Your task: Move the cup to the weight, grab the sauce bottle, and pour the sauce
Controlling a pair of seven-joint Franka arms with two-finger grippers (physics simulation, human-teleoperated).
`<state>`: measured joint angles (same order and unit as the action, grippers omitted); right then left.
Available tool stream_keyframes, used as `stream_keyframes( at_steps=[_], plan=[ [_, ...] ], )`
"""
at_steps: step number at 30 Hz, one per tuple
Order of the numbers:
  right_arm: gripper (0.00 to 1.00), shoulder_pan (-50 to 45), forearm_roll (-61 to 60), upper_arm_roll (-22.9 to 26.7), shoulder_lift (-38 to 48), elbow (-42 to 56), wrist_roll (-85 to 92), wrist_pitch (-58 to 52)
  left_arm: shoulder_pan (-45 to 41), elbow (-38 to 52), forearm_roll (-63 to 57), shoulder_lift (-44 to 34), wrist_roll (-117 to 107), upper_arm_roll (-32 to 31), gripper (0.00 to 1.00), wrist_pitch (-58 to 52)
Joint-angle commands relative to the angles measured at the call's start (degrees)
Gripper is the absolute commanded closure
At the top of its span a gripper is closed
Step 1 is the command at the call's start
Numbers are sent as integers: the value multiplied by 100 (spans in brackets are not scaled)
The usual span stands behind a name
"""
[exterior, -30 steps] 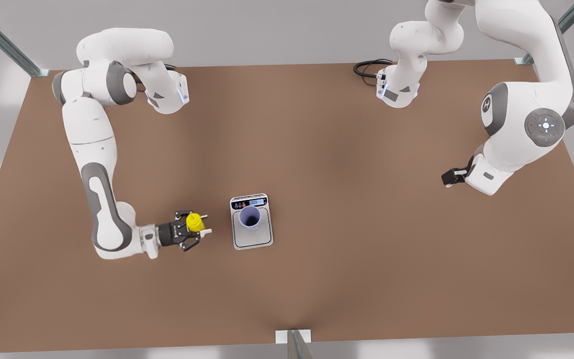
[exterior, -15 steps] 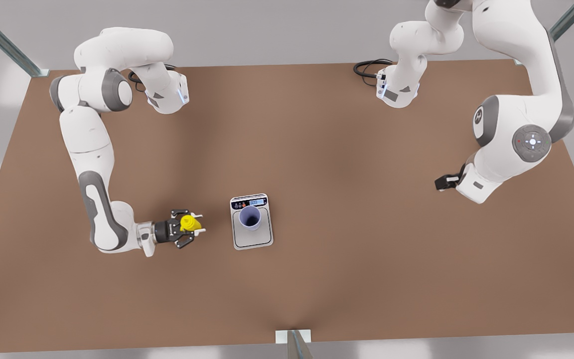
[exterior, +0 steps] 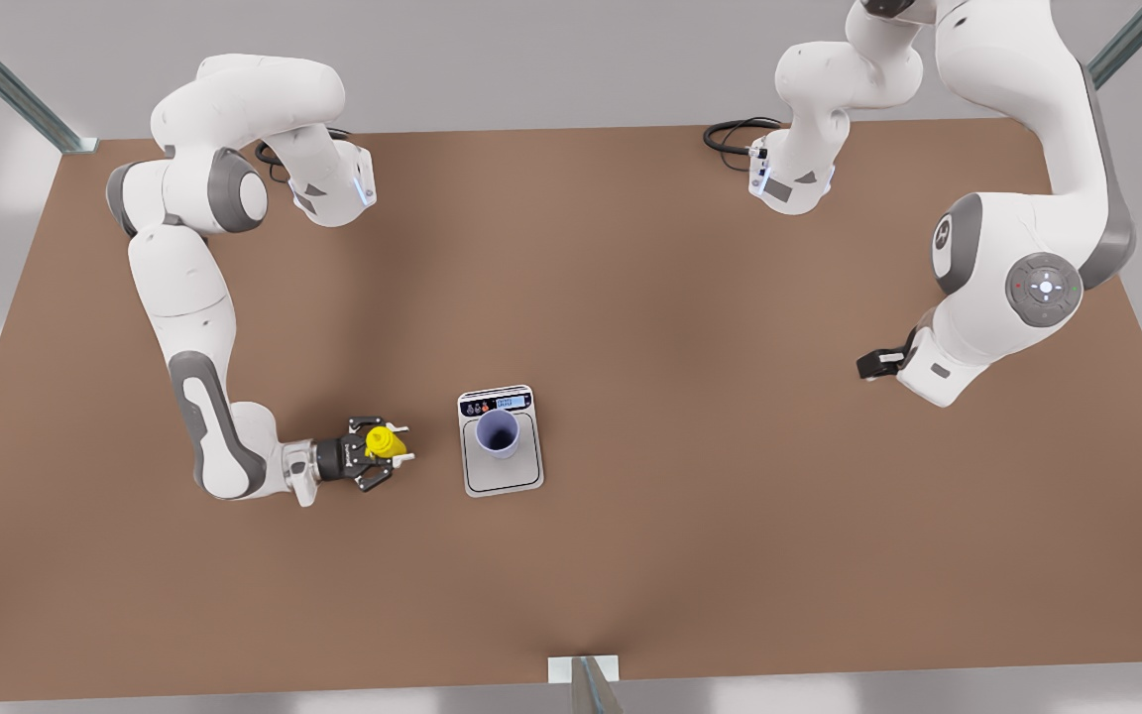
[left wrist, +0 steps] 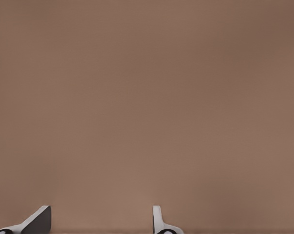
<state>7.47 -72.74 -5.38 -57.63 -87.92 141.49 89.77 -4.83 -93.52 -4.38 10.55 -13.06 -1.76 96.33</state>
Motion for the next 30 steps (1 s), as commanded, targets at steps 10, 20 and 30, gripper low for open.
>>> stream_keyframes(
  at_steps=[10, 20, 30],
  plan=[
    [19, 17, 129, 2, -46, 20, 10, -73, -45, 0, -2, 0, -4, 0, 0, 8],
    [0, 61, 146, 2, -46, 117, 19, -73, -89, 0, -19, 0, -74, 0, 0, 17],
    [0, 1617, 2140, -7, 384, 757, -1149, -1127, -89, 0, -19, 0, -83, 0, 0, 17]
  ],
)
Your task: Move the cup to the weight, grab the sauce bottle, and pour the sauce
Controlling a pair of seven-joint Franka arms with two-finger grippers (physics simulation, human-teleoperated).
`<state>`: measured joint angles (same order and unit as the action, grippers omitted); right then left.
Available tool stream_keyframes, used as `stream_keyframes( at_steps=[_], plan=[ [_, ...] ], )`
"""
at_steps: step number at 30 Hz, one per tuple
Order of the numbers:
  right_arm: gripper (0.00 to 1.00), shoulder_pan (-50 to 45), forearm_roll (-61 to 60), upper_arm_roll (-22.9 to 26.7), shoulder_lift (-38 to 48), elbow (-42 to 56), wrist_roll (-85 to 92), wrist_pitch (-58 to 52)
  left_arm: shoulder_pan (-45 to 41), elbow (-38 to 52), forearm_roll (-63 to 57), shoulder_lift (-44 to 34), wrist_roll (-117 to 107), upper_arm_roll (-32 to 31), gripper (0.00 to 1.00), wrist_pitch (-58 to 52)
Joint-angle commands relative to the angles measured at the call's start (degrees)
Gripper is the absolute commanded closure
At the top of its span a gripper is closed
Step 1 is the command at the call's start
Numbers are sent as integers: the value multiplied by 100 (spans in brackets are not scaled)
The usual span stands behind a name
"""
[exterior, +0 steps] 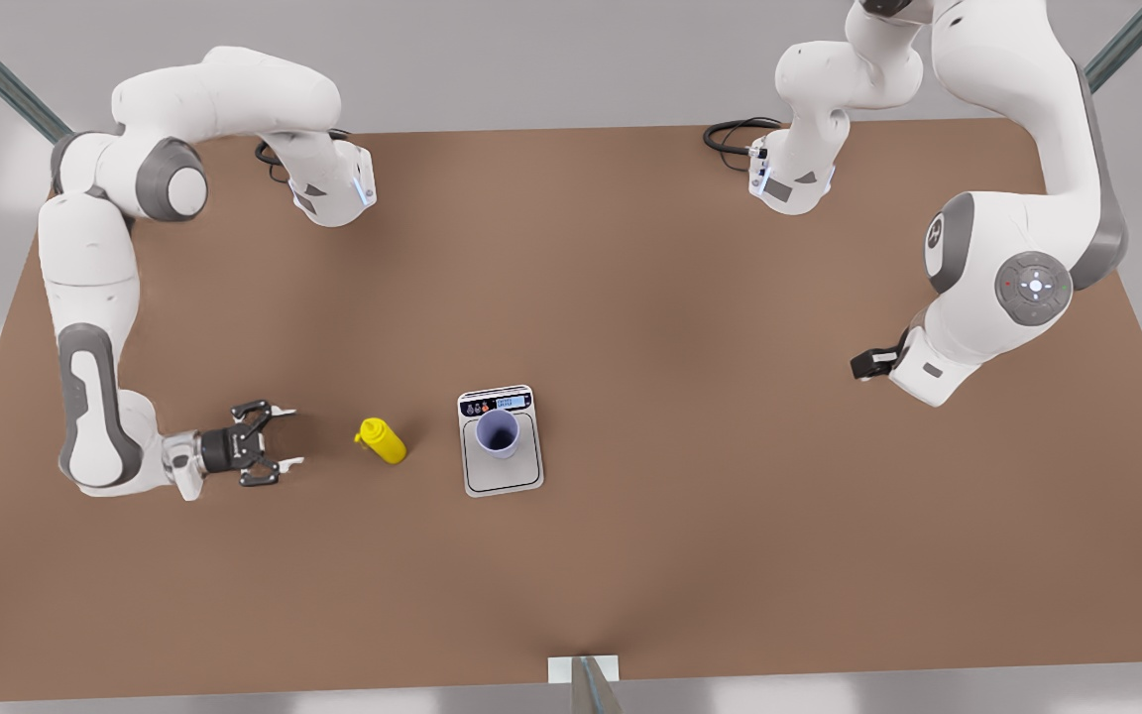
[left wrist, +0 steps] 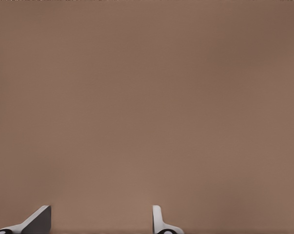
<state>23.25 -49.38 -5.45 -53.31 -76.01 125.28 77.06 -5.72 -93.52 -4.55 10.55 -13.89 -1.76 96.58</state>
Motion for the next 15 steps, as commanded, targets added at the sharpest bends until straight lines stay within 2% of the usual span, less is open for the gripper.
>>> stream_keyframes(
  at_steps=[1, 4, 7, 8, 9, 10, 11, 13, 15],
  plan=[
    [0, -31, 121, 1, 31, 235, -274, -50, 0, 0, 7, 0, 0, 0, 0, 1],
    [0, -988, 1272, 1, 708, 1387, -2972, -77, 0, 0, -2, 0, 0, 0, 0, 1],
    [0, -2351, 2783, 53, 1209, 2099, -5056, 178, 0, 0, -2, 0, 0, 0, 0, 10],
    [0, -2746, 3424, 53, 1621, 2073, -6066, 406, 0, 0, -2, 8, 0, 0, 0, 10],
    [0, -2958, 4180, 44, 2130, 1688, -7356, 635, 0, 0, -2, 8, 0, 0, 0, 10],
    [0, -2967, 4709, 44, 3071, 572, -9404, 977, 0, 0, -2, 8, 0, 0, 0, 10],
    [0, -2800, 4867, 44, 3564, 131, -10856, 1057, 0, 0, -2, 8, 0, 0, 0, 10],
    [0, -2361, 4850, 36, 4354, -730, -11666, 1110, 0, 0, -2, 8, 0, 0, 0, 10],
    [0, -2088, 4815, 1, 4461, -845, -11921, 1092, 0, 9, -2, 8, 0, 0, 0, 10]
  ],
)
